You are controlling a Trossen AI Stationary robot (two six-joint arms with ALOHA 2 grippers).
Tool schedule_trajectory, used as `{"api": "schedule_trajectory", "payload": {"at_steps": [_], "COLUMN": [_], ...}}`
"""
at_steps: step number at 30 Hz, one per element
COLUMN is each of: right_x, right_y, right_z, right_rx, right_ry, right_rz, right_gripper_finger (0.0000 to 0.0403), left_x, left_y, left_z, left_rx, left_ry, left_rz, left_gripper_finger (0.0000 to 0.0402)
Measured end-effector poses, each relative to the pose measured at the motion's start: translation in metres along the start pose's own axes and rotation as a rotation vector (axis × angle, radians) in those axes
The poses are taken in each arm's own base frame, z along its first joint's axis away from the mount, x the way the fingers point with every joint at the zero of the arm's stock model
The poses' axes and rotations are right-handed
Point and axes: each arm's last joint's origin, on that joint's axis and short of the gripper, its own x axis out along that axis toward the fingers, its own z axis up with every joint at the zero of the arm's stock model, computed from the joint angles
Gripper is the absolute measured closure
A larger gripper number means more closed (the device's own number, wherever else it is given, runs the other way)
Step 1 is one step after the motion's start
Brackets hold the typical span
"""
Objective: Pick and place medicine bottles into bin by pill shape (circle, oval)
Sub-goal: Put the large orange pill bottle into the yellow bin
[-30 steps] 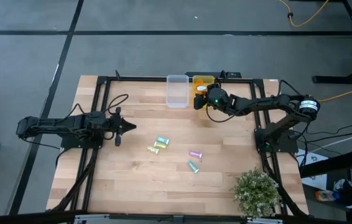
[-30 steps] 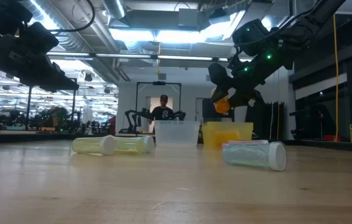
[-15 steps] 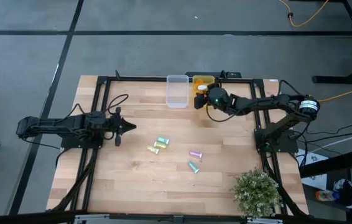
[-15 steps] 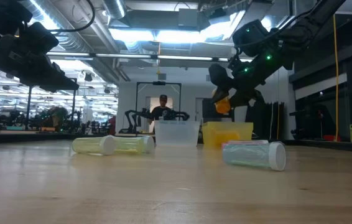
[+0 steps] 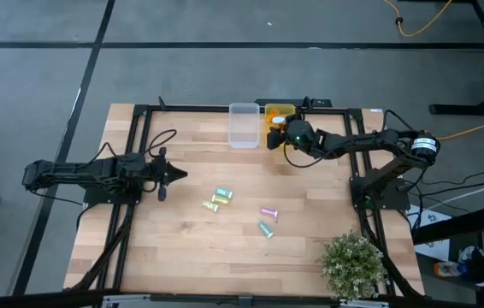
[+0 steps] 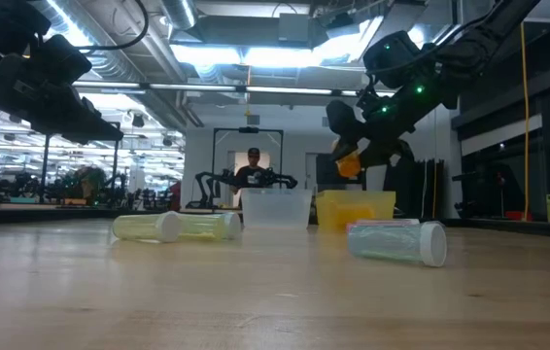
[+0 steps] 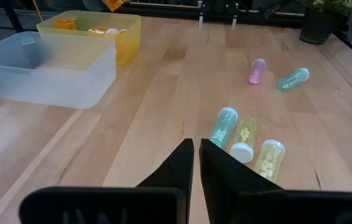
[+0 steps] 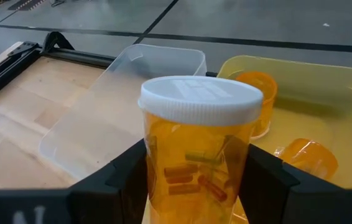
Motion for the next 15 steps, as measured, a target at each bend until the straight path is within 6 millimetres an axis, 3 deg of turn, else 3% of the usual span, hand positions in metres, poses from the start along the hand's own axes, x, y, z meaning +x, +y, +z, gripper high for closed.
{"api": "schedule_trajectory", "payload": {"at_steps": [15], "right_x": [0.0000], "right_y": [0.0010], "right_z": [-0.0007], "right_rx": [0.002], "right_ry": [0.023], "right_rz": [0.034], "right_gripper_finger": [0.0200], "left_x": [0.0000], "left_y": [0.0000], "left_z": [0.0000], "left_rx": [0.000], "left_ry": [0.000], "left_rz": [0.000], "left_gripper_finger": [0.0379]}}
